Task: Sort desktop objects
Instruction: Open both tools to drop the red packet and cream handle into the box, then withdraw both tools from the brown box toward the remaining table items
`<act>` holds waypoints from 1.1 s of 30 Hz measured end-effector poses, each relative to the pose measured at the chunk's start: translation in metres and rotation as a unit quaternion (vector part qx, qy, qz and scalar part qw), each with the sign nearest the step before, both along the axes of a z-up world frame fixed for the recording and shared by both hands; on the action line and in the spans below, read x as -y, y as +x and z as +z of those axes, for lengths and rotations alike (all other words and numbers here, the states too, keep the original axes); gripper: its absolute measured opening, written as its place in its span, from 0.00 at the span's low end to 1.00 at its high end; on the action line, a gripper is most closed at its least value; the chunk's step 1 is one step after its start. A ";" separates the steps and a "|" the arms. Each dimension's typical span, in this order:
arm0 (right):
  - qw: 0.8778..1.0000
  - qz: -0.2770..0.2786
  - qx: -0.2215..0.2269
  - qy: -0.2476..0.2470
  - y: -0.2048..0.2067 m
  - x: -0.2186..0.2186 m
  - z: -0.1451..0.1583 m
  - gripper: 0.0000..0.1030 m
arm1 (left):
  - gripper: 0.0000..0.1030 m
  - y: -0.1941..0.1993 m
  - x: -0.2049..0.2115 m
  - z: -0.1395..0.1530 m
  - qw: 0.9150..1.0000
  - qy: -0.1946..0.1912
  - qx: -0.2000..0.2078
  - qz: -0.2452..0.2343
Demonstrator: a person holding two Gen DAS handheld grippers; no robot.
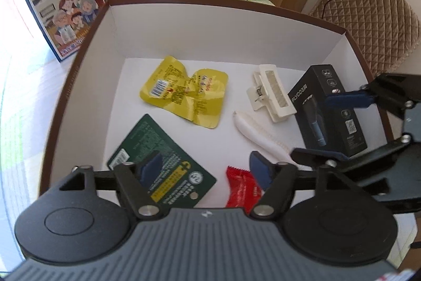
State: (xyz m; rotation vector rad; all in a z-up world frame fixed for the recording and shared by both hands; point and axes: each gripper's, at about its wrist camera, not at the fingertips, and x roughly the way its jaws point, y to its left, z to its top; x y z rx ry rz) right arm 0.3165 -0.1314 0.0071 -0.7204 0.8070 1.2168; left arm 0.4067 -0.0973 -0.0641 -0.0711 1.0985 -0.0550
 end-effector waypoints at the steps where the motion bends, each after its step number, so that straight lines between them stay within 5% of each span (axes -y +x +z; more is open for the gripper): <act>1: 1.000 0.002 0.003 0.001 -0.001 0.002 0.001 0.87 | 0.71 -0.001 0.000 0.001 1.000 0.006 -0.001 -0.002; 4: 1.000 0.004 0.006 -0.001 -0.003 0.007 0.005 0.95 | 0.81 -0.005 -0.001 0.003 1.000 0.020 -0.001 -0.009; 12: 1.000 -0.014 -0.007 0.006 -0.006 0.021 0.014 0.98 | 0.85 -0.013 0.000 0.012 0.999 0.036 -0.005 -0.013; 33: 0.996 -0.059 -0.025 0.061 -0.033 0.060 0.052 0.98 | 0.86 -0.064 0.007 0.056 0.998 0.039 0.036 -0.021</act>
